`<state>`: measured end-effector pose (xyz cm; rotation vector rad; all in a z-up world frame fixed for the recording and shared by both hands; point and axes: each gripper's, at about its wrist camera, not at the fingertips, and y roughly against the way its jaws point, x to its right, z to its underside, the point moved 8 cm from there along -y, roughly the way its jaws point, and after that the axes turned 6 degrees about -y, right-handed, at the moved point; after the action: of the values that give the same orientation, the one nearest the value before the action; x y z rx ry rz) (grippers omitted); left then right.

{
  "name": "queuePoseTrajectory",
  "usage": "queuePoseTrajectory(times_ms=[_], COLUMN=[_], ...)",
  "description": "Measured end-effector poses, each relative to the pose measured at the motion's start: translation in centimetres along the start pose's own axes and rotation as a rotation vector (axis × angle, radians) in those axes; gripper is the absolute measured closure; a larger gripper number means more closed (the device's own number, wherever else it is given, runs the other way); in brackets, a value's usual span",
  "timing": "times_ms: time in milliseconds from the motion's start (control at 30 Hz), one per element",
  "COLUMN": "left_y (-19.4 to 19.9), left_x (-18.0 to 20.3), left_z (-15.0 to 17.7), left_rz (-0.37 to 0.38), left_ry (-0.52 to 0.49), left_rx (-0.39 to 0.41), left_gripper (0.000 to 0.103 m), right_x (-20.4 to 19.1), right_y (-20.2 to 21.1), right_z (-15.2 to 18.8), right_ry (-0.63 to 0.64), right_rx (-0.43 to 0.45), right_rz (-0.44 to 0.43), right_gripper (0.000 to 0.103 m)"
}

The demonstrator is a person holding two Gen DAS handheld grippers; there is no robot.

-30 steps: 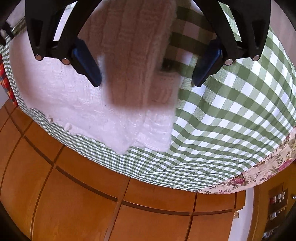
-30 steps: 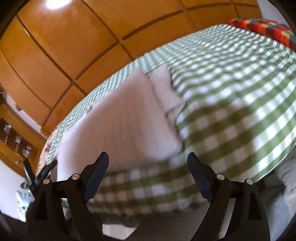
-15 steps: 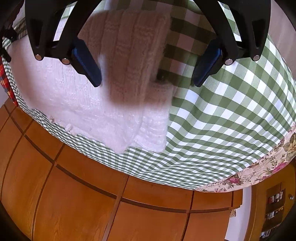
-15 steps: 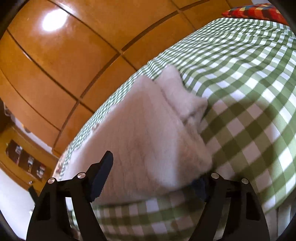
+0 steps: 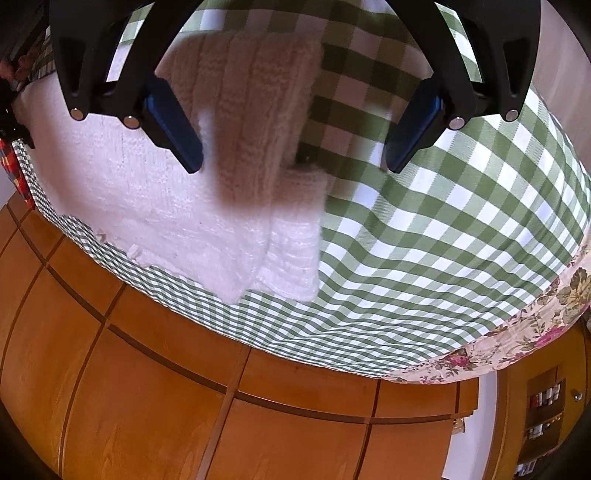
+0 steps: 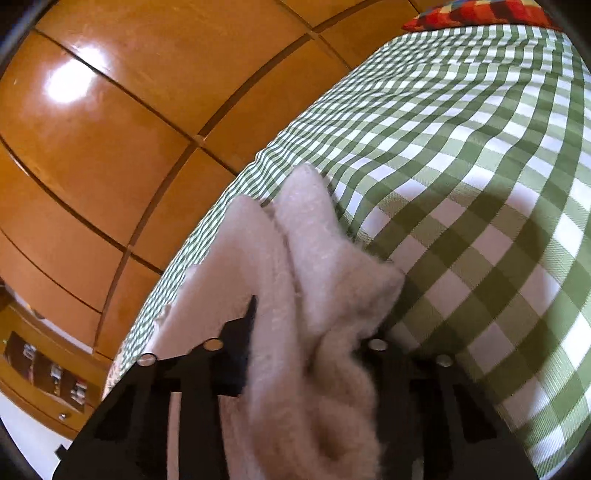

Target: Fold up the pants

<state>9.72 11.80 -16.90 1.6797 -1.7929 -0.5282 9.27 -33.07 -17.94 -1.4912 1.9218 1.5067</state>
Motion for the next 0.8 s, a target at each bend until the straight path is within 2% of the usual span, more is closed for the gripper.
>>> queuePoseTrajectory(times_ms=[167,367,533,633,800], left_y=[0.5,1.2,1.3,0.7,0.4], left_x=[-0.9,-1.7,-2.4,-2.8,-2.7], left_z=[0.0,0.0,0.0,0.4,0.7], left_rz=[-0.001,0.000,-0.011,-0.016,-0.019], left_ry=[0.024,0.048,0.066,0.079,0.059], left_rx=[0.000,0.008,0.001,-0.032,-0.049], left_gripper=[0.004,0.004,0.004,0.004,0.003], right_x=[-0.5,-2.9,-7.2,-10.0,-13.7], right_y=[0.2,1.9,3.1,3.5,3.6], right_z=[-0.2,-0.7,-0.8,-0.4,0.6], right_ry=[-0.012,-0.003,0.074,0.115,0.164], right_rx=[-0.035,-0.032,-0.026,-0.029,-0.054], right_rz=[-0.020,-0.035,-0.030,-0.031,-0.053], right_gripper=[0.081,0.083,0.083,0.083,0.083])
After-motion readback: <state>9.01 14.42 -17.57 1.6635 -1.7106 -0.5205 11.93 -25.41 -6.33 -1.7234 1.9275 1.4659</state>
